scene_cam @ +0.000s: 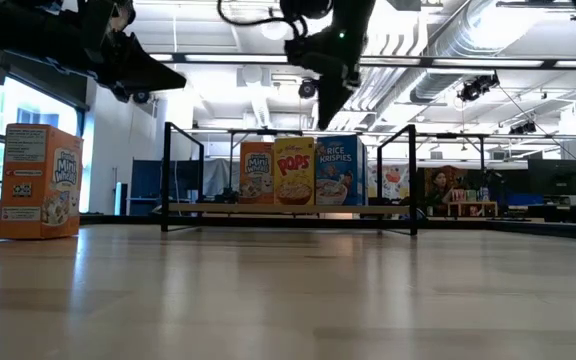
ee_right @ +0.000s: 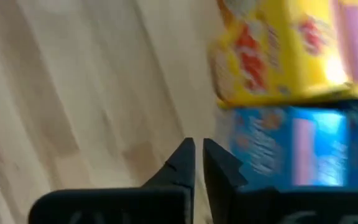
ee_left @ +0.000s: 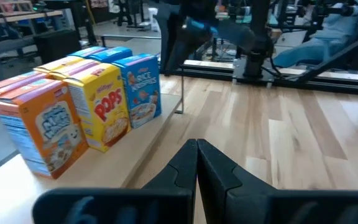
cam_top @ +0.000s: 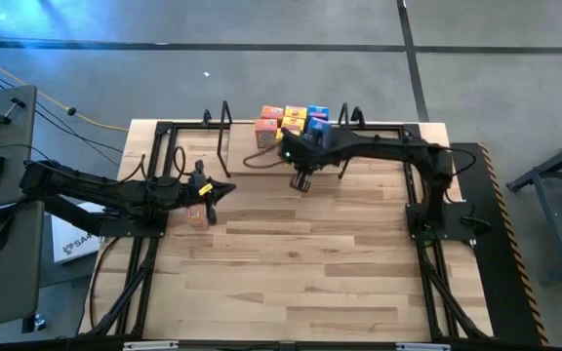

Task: Stack cereal on shelf
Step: Put the orange cereal box aligned with the other orange cereal boxes on the shelf

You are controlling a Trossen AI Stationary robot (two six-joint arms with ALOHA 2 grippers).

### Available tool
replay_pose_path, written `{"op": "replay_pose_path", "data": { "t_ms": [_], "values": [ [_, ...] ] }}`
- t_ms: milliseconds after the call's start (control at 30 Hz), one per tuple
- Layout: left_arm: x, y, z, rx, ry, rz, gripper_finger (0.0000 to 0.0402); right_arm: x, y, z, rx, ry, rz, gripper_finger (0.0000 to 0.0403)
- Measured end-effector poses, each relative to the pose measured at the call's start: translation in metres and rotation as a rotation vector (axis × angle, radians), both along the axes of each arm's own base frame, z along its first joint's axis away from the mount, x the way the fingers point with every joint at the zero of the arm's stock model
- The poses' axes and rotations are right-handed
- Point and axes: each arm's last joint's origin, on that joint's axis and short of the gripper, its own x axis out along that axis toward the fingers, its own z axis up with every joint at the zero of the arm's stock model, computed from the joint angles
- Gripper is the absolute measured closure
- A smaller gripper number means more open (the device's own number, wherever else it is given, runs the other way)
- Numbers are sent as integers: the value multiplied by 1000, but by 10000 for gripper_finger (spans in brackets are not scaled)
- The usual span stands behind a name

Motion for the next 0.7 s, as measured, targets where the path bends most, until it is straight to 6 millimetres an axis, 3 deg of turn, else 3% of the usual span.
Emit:
{"op": "replay_pose_path", "data": {
  "t_ms": [500,700],
  "values": [
    [1,-1,3,-63,-49,-42,399,-45,29,-75,-140,-784,156,402],
    [2,5,6,-153,-106,11,399,-58,23,-94,-115,-808,93,402]
  ]
}}
